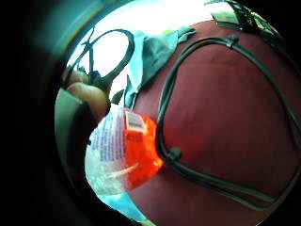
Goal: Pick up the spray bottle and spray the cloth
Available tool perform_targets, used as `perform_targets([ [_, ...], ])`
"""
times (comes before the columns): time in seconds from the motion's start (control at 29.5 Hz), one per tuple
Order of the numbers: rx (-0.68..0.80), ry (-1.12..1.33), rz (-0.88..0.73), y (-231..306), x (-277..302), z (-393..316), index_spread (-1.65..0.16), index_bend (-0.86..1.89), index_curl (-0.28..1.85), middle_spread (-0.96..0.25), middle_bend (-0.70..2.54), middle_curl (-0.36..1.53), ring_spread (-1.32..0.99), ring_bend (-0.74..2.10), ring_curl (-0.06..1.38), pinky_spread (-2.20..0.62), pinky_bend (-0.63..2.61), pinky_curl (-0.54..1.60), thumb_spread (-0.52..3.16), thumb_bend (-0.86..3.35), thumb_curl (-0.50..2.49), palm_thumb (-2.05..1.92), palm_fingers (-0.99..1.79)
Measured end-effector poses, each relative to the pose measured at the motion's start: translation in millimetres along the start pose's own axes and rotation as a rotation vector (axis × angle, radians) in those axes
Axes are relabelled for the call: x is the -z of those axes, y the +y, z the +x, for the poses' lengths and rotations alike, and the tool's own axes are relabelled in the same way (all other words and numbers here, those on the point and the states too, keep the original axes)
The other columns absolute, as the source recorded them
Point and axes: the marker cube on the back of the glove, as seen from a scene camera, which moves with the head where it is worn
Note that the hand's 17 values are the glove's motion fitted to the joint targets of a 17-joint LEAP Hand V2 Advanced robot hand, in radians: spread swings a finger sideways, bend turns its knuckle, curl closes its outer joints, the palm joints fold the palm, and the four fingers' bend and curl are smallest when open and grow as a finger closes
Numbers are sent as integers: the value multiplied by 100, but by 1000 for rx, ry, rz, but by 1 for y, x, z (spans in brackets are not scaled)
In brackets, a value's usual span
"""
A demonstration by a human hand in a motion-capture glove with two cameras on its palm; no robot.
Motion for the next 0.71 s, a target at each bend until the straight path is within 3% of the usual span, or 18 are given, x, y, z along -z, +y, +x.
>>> perform_targets([
  [0.34,-42,156,121,-22,14,-25,-26,9,22,-9,28,43,-10,52,41,-12,48,42,94,0,41,85,117],
  [0.71,-230,505,-87,-77,40,-60,-25,9,23,-9,30,44,-10,53,41,-16,52,42,91,-2,45,87,116],
])
